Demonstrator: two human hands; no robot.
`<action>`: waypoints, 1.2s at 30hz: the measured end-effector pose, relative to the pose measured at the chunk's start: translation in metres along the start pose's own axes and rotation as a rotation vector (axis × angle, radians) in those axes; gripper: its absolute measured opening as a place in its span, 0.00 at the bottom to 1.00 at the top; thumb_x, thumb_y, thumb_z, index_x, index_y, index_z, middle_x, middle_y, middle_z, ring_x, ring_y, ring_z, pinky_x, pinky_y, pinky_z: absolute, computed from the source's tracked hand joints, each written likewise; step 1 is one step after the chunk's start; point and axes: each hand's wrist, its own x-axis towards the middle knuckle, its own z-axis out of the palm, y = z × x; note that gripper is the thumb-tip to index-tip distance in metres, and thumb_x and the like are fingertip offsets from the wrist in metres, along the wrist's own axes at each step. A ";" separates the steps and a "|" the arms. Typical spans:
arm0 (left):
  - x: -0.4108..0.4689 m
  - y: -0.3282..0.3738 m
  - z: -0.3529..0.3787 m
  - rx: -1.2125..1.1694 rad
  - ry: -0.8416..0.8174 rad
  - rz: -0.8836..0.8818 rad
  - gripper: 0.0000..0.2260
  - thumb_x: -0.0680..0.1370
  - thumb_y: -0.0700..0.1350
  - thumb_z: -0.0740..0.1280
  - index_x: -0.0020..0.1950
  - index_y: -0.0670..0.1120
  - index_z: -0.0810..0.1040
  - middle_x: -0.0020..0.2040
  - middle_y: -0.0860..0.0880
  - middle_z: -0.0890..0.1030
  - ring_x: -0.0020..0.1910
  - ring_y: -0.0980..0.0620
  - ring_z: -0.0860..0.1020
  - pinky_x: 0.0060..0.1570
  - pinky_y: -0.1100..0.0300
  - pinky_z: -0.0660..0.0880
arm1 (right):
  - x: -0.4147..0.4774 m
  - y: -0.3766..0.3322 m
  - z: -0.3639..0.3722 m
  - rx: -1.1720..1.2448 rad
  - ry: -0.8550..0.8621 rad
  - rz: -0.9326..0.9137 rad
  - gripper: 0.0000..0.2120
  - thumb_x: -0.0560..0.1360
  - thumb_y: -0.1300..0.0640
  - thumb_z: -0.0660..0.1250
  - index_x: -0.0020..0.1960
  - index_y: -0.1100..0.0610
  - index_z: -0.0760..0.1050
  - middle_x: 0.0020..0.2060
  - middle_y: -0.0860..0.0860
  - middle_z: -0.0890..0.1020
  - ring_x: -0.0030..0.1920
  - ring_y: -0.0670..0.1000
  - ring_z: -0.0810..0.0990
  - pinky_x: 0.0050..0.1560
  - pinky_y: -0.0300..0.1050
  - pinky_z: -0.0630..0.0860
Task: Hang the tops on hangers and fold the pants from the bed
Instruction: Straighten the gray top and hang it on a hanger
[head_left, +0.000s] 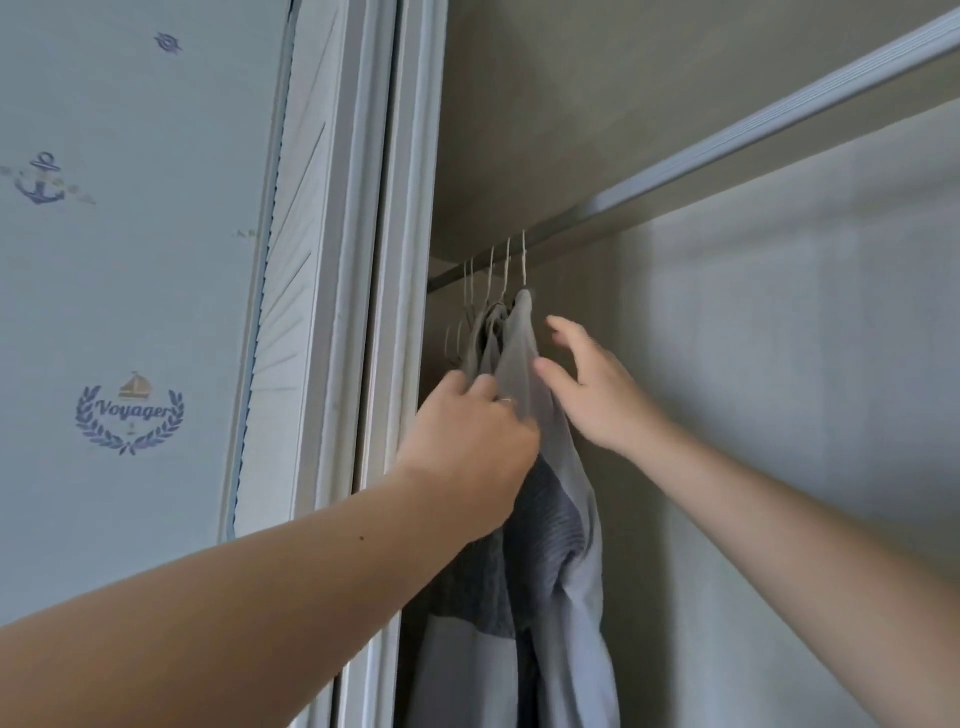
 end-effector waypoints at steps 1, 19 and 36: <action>-0.010 0.001 0.000 -0.014 0.040 0.008 0.18 0.81 0.51 0.61 0.68 0.46 0.72 0.67 0.43 0.76 0.65 0.41 0.69 0.64 0.45 0.64 | -0.012 -0.004 -0.003 -0.059 0.020 -0.034 0.28 0.82 0.41 0.56 0.80 0.43 0.53 0.78 0.46 0.63 0.78 0.51 0.58 0.75 0.55 0.61; -0.400 -0.030 -0.022 -0.301 -0.155 -0.466 0.31 0.80 0.66 0.50 0.79 0.53 0.63 0.82 0.47 0.56 0.81 0.41 0.50 0.76 0.35 0.52 | -0.268 -0.234 0.072 -0.019 -0.247 -0.430 0.30 0.81 0.34 0.47 0.81 0.40 0.46 0.81 0.43 0.50 0.81 0.51 0.43 0.77 0.62 0.45; -0.907 0.028 -0.188 -0.283 -0.948 -1.149 0.32 0.79 0.68 0.49 0.79 0.54 0.64 0.82 0.48 0.57 0.81 0.40 0.52 0.76 0.34 0.52 | -0.668 -0.596 0.189 0.475 -1.082 -0.651 0.34 0.77 0.31 0.43 0.81 0.42 0.50 0.81 0.41 0.51 0.81 0.51 0.47 0.78 0.60 0.45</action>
